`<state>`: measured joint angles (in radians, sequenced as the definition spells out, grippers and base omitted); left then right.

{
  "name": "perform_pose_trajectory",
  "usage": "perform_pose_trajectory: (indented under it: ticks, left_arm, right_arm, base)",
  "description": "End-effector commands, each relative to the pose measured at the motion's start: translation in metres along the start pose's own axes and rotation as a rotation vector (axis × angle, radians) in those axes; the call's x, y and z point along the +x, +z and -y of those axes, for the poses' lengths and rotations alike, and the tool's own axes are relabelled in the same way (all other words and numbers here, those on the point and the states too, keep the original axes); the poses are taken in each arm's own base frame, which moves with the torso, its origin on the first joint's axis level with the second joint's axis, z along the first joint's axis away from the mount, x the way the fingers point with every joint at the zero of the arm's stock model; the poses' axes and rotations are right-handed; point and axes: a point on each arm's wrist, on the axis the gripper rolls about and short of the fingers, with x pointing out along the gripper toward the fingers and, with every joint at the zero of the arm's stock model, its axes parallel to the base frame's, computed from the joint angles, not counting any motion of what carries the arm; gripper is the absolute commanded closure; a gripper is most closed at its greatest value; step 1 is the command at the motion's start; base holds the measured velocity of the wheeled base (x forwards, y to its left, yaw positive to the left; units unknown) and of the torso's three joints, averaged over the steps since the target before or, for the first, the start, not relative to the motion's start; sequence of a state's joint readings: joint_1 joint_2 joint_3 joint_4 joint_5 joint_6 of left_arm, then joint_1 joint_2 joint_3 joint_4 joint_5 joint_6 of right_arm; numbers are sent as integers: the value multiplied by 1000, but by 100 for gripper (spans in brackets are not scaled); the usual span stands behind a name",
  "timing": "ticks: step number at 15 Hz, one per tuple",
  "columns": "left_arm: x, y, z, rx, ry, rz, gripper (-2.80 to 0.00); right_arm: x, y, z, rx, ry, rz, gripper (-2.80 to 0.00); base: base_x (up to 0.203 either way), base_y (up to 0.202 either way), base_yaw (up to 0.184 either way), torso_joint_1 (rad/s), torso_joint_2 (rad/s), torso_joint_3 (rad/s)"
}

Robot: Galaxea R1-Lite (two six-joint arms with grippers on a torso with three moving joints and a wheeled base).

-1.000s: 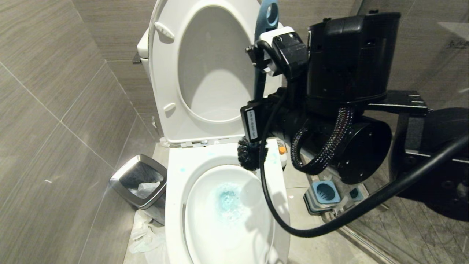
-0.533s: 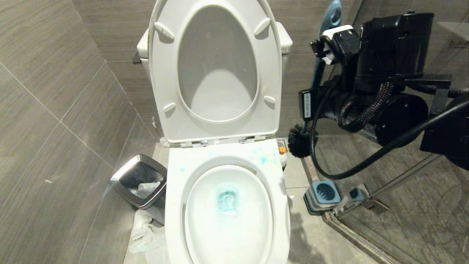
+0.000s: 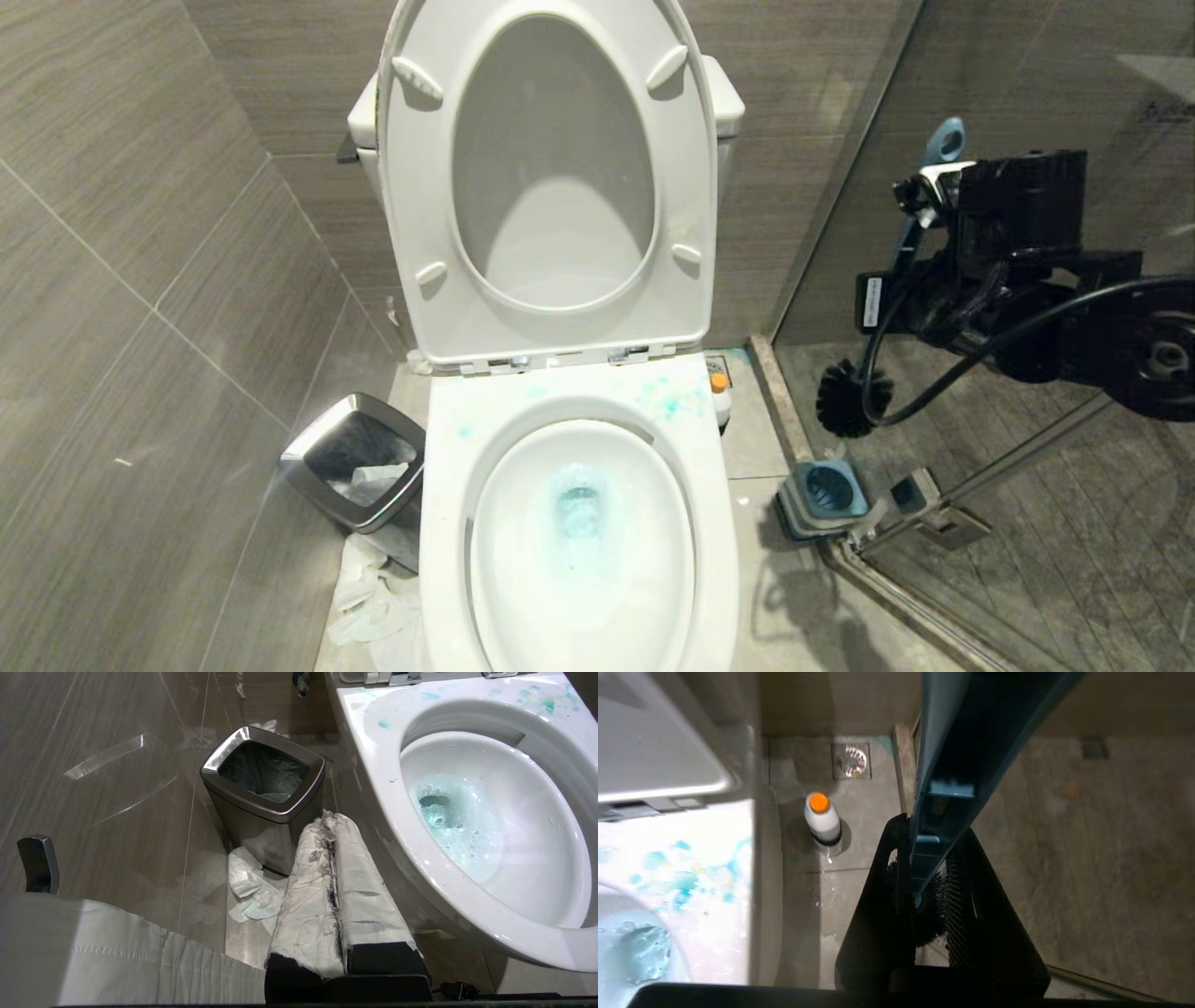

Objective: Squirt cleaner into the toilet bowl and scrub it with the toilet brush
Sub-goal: Put the toilet brush back

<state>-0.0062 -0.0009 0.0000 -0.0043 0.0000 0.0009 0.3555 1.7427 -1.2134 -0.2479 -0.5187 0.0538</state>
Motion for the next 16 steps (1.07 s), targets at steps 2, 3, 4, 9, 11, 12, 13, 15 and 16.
perform_pose_trajectory:
  ticks: [2,3,4,9,11,12,13,15,16]
  left_arm:
    - [0,0,0,0,0,-1,0]
    - [0,0,0,0,0,-1,0]
    - [0,0,0,1,0,-1,0]
    - [0,0,0,0,0,-1,0]
    - [0,0,0,-1,0,-1,0]
    - [0,0,0,1,0,-1,0]
    - [0,0,0,-1,0,-1,0]
    - [0,0,0,1,0,-1,0]
    - [0,0,0,1,0,-1,0]
  right_arm:
    - [47,-51,19,25,7,-39,0]
    - [60,-65,25,32,16,-41,0]
    - [71,-80,29,34,23,-50,0]
    - [118,-138,40,25,18,-43,0]
    - [127,-150,43,18,6,-57,0]
    - [130,-154,45,18,-1,-65,0]
    - [131,-156,46,18,-4,-70,0]
    - [136,-163,52,19,-20,-88,0]
    - [138,-165,55,20,-27,-92,0]
  base:
    - [0,0,0,0,0,0]
    - [0,0,0,0,0,0]
    - [0,0,0,0,0,0]
    - [0,0,0,0,0,0]
    - [0,0,0,0,0,0]
    - [0,0,0,0,0,0]
    - [0,0,0,0,0,0]
    - [0,0,0,0,0,0]
    - [0,0,0,0,0,0]
